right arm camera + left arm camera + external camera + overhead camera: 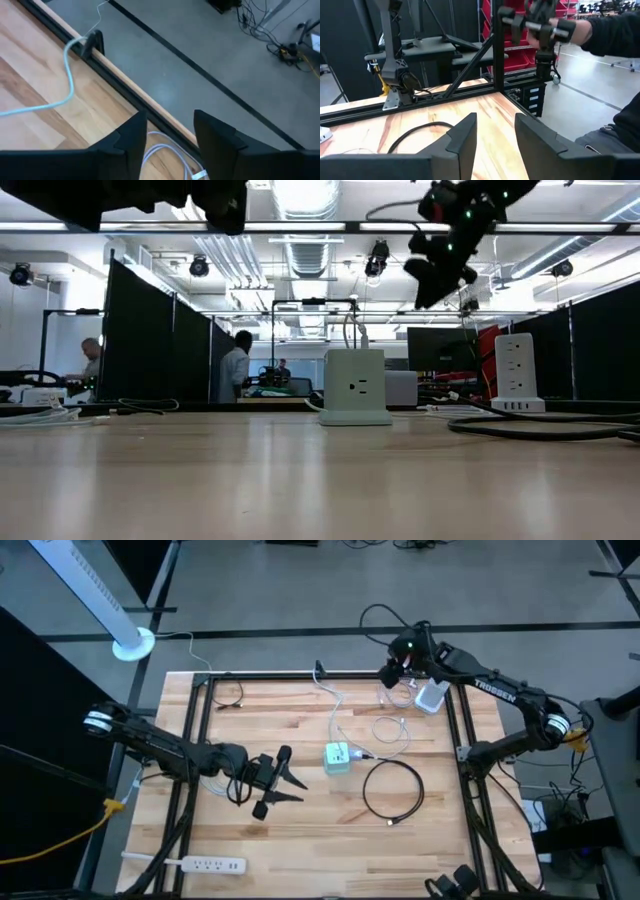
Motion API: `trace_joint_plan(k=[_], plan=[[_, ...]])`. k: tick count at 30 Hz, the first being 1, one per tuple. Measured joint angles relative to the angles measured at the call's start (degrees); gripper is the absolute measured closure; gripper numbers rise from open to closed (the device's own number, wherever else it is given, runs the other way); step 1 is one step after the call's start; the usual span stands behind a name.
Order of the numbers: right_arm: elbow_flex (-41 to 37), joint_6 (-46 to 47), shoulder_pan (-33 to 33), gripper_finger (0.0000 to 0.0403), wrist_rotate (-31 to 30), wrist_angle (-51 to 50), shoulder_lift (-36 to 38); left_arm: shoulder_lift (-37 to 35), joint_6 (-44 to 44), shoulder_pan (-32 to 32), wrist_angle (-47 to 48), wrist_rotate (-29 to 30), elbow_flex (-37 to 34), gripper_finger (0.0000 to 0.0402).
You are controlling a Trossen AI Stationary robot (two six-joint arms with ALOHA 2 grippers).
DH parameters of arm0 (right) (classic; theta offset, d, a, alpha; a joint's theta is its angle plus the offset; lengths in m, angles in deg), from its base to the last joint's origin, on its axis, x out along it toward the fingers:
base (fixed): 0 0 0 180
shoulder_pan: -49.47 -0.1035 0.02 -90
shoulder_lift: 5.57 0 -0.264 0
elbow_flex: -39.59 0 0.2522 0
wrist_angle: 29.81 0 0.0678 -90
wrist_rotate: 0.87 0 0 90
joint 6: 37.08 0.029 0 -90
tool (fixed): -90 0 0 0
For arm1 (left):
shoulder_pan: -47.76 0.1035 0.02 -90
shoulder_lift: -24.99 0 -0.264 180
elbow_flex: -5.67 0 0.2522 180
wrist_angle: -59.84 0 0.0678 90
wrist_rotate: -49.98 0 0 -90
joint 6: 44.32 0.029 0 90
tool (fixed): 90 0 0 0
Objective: Insert USB
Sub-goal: Insert the violet USB cable into the top white outlet
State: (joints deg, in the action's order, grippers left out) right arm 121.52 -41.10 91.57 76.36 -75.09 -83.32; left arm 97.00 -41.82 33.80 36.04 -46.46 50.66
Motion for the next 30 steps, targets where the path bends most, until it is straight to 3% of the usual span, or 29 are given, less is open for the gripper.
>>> trace_joint_plan(k=[6,14,22,30], plan=[[0.9,3.9,0.5,0.0186,-0.1,-1.5,-2.1,0.9,1.6,0.1,-1.0,0.0,0.0,0.0293],[0.8,10.8,0.5,0.0142,5.3,-2.3,-16.7,2.0,0.8,0.1,-3.0,0.0,0.0,0.029],[0.8,12.1,0.8,0.0159,6.1,-3.3,-29.4,2.2,-0.8,0.1,-2.0,0.0,0.0,0.0282],[1.1,11.9,0.8,0.0217,8.9,-4.1,-32.3,2.2,0.0,0.2,-2.1,2.7,0.0,0.0295]])
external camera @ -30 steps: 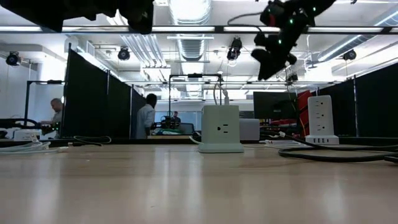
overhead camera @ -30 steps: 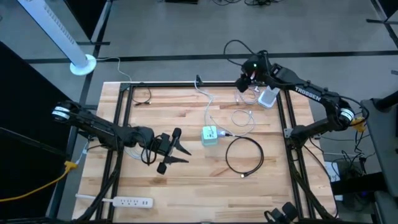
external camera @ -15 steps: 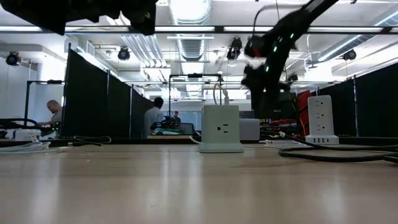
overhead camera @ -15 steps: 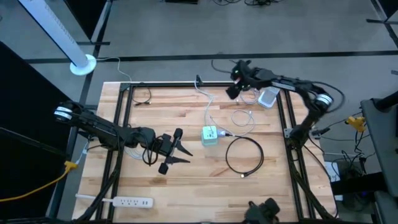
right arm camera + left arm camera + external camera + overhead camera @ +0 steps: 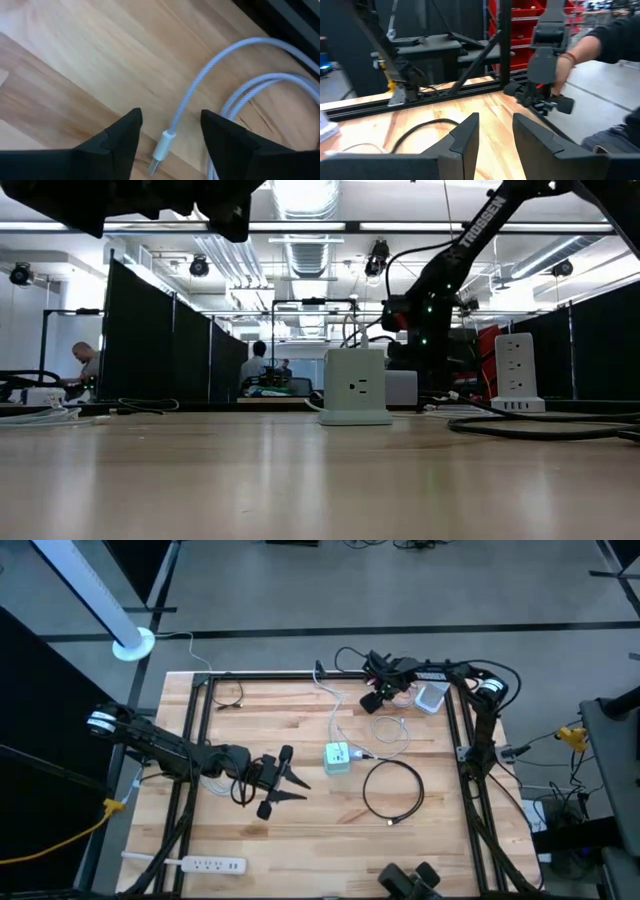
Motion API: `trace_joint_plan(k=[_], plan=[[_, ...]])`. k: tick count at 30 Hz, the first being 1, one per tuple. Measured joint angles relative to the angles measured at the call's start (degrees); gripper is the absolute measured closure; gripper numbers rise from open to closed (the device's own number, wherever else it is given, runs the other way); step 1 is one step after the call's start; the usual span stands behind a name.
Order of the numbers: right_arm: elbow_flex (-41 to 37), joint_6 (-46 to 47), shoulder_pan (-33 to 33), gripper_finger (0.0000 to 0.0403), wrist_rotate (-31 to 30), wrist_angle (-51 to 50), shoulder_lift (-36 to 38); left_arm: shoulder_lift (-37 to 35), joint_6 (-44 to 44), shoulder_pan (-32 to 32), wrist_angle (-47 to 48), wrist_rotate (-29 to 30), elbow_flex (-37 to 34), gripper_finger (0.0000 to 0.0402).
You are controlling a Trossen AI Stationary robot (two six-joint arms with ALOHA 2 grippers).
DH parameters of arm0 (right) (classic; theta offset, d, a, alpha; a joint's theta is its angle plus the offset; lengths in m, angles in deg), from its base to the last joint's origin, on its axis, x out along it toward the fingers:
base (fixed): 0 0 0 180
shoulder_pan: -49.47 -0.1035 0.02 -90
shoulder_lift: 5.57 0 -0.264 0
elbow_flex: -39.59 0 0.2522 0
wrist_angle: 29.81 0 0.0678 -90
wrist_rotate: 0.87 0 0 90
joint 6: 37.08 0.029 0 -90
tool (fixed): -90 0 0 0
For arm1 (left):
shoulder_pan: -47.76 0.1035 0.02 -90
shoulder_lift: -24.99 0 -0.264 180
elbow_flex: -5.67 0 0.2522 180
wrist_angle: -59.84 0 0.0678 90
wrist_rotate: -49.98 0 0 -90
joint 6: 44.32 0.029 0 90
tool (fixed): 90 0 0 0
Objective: Insert USB
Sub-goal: Insert the violet USB cable into the top white outlet
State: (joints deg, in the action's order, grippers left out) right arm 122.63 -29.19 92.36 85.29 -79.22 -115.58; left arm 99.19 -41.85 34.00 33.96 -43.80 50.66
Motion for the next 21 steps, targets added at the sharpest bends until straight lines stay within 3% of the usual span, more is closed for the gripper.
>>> trace_joint_plan(k=[4,10,17,21], plan=[[-0.2,-1.6,-0.1,0.0273,-0.2,-1.3,0.8,0.0,0.0,0.1,0.0,2.6,0.0,0.0297],[-0.3,-5.8,-0.9,0.039,-0.9,-5.6,3.5,0.0,0.0,0.1,-0.5,3.3,0.0,0.0289],[-0.3,-6.0,-4.3,0.0377,-0.9,-9.4,11.7,1.5,0.0,0.1,-0.5,4.8,0.0,0.0286],[-0.3,-9.5,-8.6,0.0389,-0.3,-9.8,17.7,5.0,0.9,0.3,-1.3,14.4,0.0,0.0293]])
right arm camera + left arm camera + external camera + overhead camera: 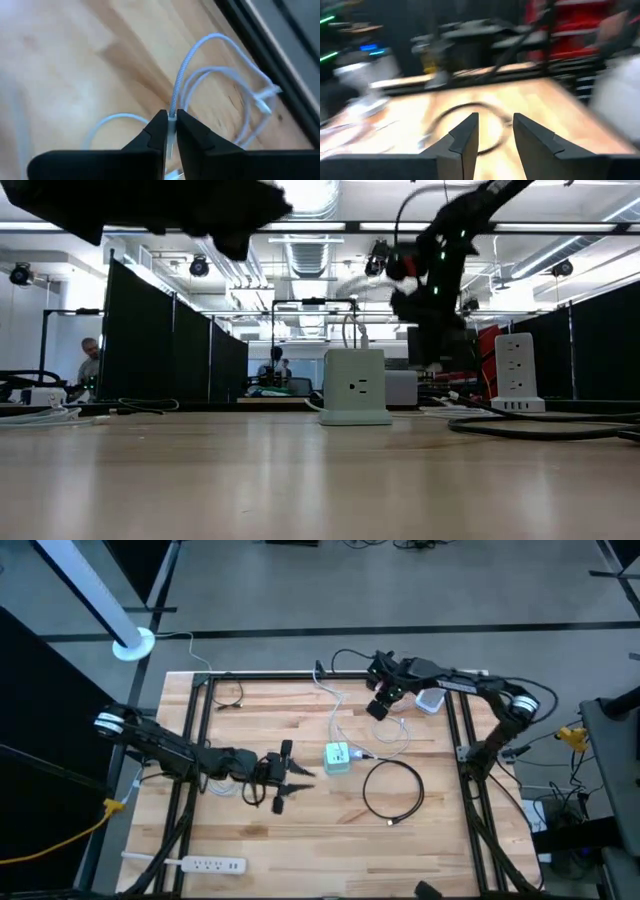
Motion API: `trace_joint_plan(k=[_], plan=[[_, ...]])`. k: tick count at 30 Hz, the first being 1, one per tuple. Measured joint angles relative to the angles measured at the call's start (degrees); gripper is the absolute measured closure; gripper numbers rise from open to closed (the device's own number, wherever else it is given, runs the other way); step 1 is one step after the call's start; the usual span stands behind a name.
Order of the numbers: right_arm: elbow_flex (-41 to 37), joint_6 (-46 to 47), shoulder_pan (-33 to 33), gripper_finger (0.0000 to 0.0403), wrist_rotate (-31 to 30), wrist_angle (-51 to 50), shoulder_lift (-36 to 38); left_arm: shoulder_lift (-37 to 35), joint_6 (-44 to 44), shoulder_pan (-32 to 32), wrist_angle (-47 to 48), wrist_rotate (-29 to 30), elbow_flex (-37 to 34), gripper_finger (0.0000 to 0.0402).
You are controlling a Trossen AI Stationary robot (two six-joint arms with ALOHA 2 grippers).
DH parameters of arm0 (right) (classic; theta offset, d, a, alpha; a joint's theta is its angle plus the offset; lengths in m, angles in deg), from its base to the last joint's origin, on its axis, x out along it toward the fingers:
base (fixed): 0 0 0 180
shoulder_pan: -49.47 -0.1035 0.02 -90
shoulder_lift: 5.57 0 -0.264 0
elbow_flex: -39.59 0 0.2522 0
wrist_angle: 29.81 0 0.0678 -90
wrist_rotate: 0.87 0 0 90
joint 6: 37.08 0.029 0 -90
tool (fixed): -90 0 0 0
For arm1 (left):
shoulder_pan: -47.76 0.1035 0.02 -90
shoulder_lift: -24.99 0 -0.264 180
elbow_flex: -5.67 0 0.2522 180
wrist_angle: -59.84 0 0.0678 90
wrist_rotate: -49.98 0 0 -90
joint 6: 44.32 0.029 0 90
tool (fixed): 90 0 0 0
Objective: Insert USB
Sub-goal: Insert the violet USB cable into the top white outlet
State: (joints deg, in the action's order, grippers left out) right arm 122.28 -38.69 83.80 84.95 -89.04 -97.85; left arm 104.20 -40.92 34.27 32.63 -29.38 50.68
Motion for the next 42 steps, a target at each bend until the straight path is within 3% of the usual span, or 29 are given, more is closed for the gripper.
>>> trace_joint_plan(k=[3,5,14,18,23,28,37,42], plan=[[0.0,-4.8,-4.8,0.0398,0.1,-2.6,3.8,3.2,0.7,0.4,0.5,11.4,0.5,0.0297],[-0.1,-7.3,-8.5,0.0399,0.2,-4.2,5.7,4.9,0.8,1.5,0.9,14.0,1.4,0.0297],[-0.3,-9.9,-24.0,0.0396,-0.5,-5.0,9.4,9.6,4.7,5.2,7.4,9.3,14.2,0.0278],[-0.3,-8.1,-29.0,0.0396,-5.2,-5.2,9.3,12.9,5.1,6.8,13.9,9.3,21.2,0.0266],[-0.3,-5.4,-33.1,0.0396,-12.9,-5.4,9.3,20.0,5.1,8.6,17.1,4.0,28.3,0.0249],[-0.3,-3.4,-35.4,0.0396,-13.4,-5.8,9.4,25.5,6.1,10.3,21.0,3.5,33.6,0.0231],[-0.3,-1.5,-38.5,0.0396,-13.5,-6.4,9.4,26.6,5.0,13.0,19.9,3.6,34.8,0.0212],[-0.3,-1.3,-38.6,0.0396,-13.9,-6.1,9.3,26.6,4.8,13.2,19.7,0.5,34.4,0.0216]])
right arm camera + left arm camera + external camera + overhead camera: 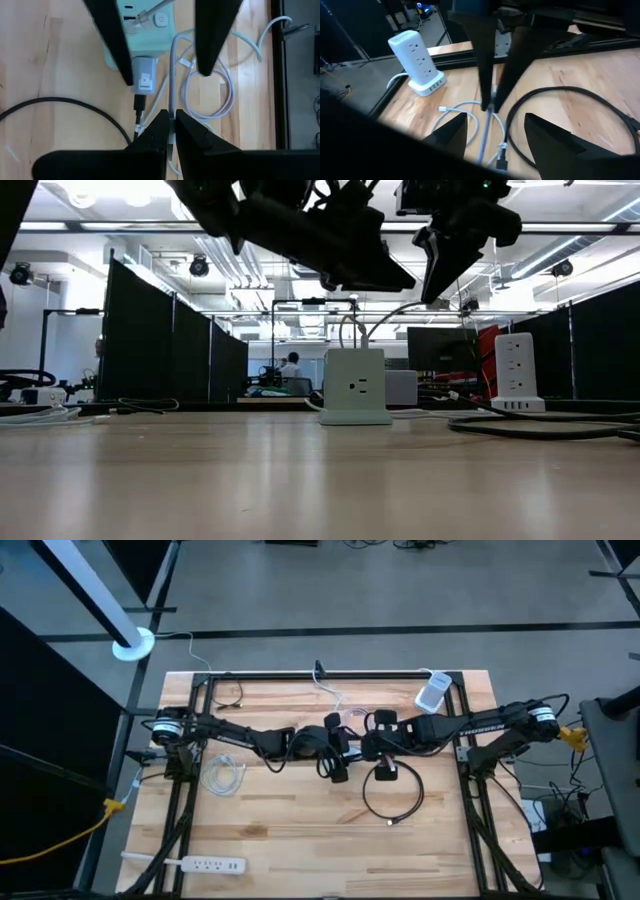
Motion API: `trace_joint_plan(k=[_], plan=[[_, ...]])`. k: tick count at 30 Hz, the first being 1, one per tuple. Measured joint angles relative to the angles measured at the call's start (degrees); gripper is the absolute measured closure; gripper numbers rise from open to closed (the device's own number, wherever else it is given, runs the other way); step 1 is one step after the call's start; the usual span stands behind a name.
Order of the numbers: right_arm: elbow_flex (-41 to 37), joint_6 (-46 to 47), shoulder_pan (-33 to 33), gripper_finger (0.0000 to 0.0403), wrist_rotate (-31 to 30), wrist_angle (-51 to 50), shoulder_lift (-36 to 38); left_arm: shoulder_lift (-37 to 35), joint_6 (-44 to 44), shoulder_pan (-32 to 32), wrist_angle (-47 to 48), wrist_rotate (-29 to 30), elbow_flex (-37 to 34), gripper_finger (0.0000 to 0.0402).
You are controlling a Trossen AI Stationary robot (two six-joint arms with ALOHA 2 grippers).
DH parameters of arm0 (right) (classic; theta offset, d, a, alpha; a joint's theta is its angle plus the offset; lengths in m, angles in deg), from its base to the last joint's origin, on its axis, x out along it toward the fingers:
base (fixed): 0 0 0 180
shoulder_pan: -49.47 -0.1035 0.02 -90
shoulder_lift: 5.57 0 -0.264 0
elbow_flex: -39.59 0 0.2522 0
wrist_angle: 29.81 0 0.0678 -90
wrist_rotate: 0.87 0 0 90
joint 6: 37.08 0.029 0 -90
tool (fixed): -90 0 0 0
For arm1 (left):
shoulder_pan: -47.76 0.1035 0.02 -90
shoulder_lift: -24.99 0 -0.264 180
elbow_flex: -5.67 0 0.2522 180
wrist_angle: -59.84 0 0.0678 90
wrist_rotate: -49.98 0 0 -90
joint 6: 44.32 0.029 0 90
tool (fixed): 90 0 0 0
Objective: Insert USB
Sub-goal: Insert the violet USB cable into the top white outlet
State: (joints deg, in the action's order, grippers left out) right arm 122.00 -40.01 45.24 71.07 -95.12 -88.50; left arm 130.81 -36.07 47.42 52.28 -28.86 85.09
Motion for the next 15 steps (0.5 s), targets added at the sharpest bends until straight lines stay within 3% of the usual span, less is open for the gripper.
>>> trace_joint_plan(k=[15], plan=[[5.1,-2.1,-1.4,0.0396,0.0,-1.3,0.0,-0.1,0.0,1.6,-0.6,0.2,-0.4,0.0248]])
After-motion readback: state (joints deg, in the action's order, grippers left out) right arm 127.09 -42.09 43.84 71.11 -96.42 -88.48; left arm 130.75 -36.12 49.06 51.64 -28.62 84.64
